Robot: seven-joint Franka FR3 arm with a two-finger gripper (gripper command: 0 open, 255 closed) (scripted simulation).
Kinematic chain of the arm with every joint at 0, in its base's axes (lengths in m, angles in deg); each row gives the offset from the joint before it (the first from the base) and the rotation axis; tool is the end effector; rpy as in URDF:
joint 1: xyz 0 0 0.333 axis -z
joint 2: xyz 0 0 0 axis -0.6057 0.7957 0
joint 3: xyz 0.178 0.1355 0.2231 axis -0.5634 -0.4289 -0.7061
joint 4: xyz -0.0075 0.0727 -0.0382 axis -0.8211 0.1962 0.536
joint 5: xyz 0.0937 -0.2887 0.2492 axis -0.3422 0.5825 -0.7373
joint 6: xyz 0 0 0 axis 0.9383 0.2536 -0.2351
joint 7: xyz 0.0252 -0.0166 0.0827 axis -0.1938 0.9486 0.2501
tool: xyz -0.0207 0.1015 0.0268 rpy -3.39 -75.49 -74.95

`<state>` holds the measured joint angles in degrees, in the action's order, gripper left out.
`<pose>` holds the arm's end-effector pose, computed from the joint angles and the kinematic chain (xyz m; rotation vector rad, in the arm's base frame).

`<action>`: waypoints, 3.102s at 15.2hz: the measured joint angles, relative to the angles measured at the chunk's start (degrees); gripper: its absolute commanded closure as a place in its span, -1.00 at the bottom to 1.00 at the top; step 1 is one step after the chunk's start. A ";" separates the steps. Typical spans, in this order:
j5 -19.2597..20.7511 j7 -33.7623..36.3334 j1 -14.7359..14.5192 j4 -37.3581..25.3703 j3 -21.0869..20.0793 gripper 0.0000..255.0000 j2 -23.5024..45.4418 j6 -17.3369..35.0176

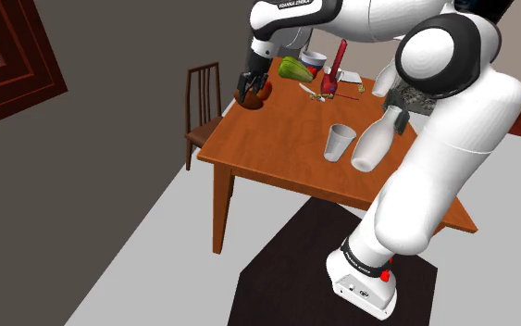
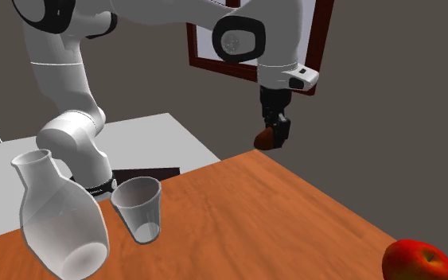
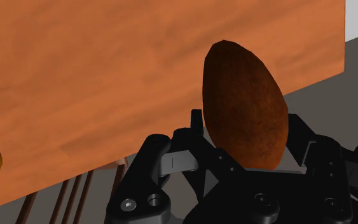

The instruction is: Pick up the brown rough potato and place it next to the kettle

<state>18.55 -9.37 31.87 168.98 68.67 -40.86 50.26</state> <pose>0.5753 -0.1251 0.4851 -2.9713 -0.0868 -0.1893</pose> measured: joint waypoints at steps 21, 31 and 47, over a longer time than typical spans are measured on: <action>1.01 3.00 0.43 -16.20 0.38 1.00 0.05 -15.92; 3.97 -2.35 3.38 -8.68 3.32 1.00 -8.94 -17.84; 11.10 -18.85 11.74 0.94 13.46 1.00 -21.58 -22.03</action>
<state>29.65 -28.22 43.61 169.92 82.13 -62.44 28.22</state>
